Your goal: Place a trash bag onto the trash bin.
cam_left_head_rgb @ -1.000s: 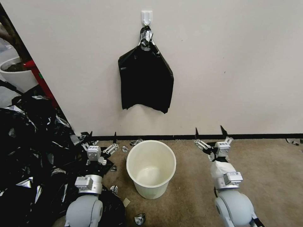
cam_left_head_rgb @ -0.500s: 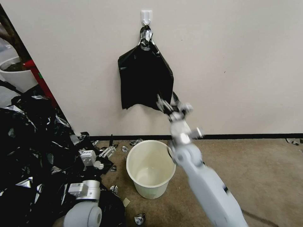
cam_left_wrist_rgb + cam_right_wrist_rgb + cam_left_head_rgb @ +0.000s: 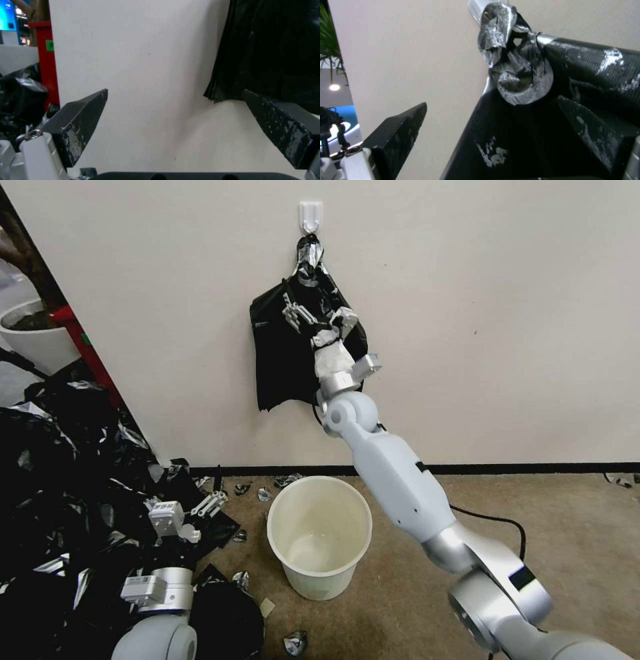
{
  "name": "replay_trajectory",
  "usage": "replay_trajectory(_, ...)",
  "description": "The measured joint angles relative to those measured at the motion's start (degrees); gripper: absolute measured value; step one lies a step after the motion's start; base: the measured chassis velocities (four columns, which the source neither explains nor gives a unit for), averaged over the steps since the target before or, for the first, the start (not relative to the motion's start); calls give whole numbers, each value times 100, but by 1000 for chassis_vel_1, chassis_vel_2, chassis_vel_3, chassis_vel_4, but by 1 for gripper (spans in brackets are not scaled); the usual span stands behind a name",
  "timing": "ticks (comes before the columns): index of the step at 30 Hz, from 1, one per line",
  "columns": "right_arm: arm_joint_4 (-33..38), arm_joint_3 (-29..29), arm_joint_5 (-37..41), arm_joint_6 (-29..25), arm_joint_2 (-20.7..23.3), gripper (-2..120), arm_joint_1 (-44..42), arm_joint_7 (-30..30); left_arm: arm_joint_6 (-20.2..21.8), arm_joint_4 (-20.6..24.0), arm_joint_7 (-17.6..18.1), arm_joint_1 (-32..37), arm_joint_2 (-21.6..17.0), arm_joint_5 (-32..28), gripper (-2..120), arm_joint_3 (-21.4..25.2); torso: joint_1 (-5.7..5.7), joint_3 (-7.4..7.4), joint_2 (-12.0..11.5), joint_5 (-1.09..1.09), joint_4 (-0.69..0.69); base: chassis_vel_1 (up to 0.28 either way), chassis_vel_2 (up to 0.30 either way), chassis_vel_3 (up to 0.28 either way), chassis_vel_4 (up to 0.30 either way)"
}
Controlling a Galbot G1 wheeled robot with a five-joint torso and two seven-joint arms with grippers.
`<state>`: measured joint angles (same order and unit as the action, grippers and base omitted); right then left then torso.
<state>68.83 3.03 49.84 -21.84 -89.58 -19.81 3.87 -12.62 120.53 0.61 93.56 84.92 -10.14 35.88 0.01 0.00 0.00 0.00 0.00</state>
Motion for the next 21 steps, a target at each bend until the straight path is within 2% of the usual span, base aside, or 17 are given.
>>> replay_trajectory(14,-186,-235,68,17,-259,100,68,-16,-2,-78,2,-30,7,117,100,-33,-1,0,0,0,1,0,0,0,0)
replay_trajectory(21,-208,-324,257,17,-267,74,136,61,-35,-133,3,-30,51,181,100,-53,-1,0,0,0,0,0,0,0,0)
